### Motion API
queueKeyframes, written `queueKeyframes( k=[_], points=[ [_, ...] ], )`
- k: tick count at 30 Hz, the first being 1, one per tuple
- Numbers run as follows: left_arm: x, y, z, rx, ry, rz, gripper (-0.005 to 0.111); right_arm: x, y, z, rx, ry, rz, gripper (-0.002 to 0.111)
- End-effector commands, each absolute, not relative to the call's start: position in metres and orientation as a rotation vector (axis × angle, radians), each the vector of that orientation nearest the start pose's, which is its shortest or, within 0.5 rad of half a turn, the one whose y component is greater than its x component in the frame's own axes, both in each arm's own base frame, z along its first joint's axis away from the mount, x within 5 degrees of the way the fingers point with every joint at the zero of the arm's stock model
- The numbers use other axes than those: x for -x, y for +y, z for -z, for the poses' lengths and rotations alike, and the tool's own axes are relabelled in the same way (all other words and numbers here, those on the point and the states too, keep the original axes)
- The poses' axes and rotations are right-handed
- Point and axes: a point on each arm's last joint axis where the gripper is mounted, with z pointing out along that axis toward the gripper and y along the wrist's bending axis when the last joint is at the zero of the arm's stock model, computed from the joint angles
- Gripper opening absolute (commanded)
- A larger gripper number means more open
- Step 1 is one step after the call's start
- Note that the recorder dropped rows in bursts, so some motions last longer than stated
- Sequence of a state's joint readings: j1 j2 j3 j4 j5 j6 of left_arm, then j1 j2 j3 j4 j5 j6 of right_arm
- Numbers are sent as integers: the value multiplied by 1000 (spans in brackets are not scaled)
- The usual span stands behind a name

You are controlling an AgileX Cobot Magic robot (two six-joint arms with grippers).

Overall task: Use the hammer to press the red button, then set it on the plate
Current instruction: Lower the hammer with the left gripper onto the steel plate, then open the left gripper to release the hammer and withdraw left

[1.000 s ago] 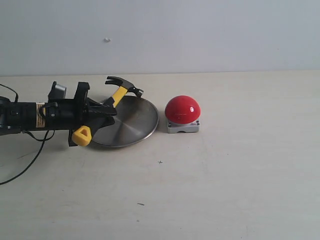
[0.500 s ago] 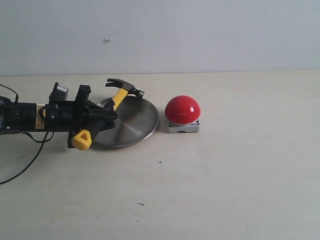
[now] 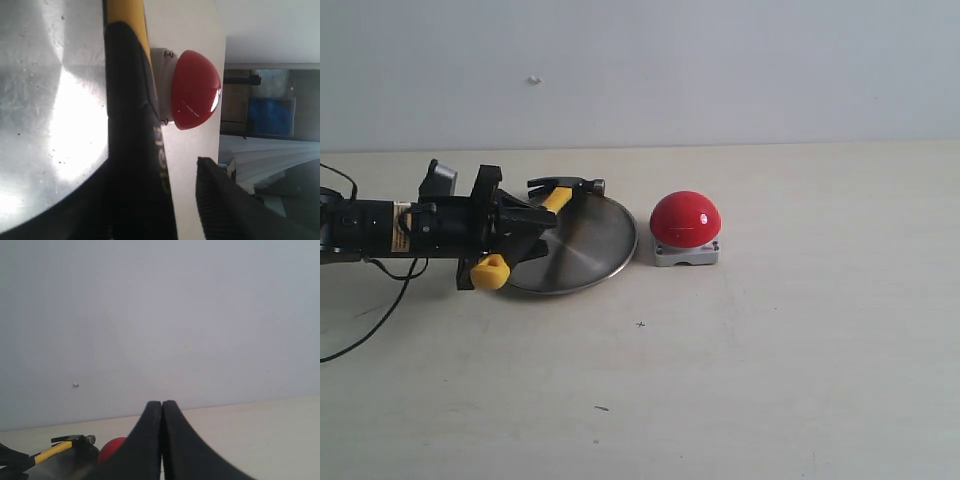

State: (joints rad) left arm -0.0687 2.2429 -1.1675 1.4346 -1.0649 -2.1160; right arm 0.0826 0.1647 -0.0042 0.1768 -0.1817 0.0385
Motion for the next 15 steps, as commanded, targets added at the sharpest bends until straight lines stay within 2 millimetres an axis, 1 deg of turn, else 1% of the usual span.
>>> queueKeyframes(
  k=[1, 5, 7, 10, 15],
  points=[
    [-390, -107, -101, 265, 2349, 1709, 52, -70, 3, -219, -123, 1462, -216, 0],
    [-385, -108, -100, 198, 2382, 1722, 63, -70, 3, -219, -123, 1462, -216, 0],
    [-383, -109, -102, 175, 2377, 1754, 66, -70, 3, -219, -123, 1462, -216, 0],
    [-381, -111, -106, 149, 2353, 1818, 67, -70, 3, -219, -123, 1462, -216, 0],
    [-379, -110, -104, 117, 2377, 1811, 67, -70, 3, -219, -123, 1462, -216, 0]
  ],
)
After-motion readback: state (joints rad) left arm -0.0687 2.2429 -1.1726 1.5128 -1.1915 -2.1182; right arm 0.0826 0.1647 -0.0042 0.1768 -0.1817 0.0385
